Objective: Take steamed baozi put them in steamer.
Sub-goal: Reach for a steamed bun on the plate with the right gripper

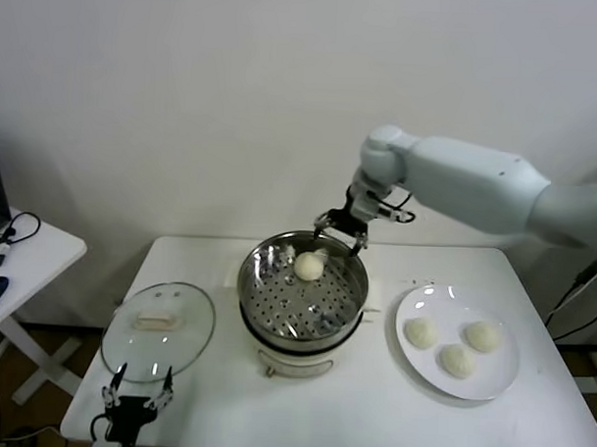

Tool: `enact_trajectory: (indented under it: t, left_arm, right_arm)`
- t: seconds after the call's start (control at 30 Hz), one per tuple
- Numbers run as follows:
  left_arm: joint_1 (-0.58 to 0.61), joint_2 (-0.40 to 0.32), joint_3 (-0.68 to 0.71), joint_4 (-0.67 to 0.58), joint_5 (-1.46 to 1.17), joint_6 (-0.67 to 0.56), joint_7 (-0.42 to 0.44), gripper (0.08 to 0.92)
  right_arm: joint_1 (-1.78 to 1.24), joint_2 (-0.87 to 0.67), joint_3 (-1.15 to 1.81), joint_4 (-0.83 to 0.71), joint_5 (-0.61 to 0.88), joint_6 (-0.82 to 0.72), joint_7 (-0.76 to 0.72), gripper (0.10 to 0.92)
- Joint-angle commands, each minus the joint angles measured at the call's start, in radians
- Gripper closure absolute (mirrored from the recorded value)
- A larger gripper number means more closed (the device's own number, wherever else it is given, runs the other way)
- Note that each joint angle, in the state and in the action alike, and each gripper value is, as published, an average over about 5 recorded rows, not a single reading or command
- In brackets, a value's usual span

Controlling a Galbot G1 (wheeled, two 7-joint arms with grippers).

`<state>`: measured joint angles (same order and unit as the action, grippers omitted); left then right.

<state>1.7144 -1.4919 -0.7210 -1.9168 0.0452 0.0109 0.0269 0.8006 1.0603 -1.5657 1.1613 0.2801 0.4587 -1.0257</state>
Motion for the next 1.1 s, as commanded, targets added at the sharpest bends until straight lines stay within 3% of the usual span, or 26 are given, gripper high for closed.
enact_trajectory:
  t: [0.03, 0.27, 0.43, 0.77, 1.1]
  left_arm:
    - [0.000, 0.004, 0.004, -0.006, -0.002, 0.000, 0.001, 0.177]
    - [-0.010, 0.005, 0.002, -0.002, 0.004, -0.004, -0.005, 0.177]
    - [-0.011, 0.005, -0.002, -0.001, 0.003, -0.001, -0.012, 0.177]
    - [-0.006, 0.002, -0.016, -0.001, 0.008, -0.003, -0.013, 0.177]
    - [-0.004, 0.000, -0.024, 0.010, 0.014, -0.004, -0.013, 0.177]
  right_arm:
    - [0.315, -0.212, -0.403, 0.176, 0.354, -0.392, 0.051, 0.203]
    - [0.282, -0.381, -0.486, 0.356, 0.385, -0.652, 0.192, 0.203]
    - [0.134, -0.474, -0.417, 0.404, 0.351, -0.745, 0.241, 0.203]
    - [-0.210, -0.529, -0.143, 0.321, 0.236, -0.778, 0.258, 0.203]
    - [-0.357, -0.445, 0.004, 0.186, 0.147, -0.756, 0.233, 0.203]
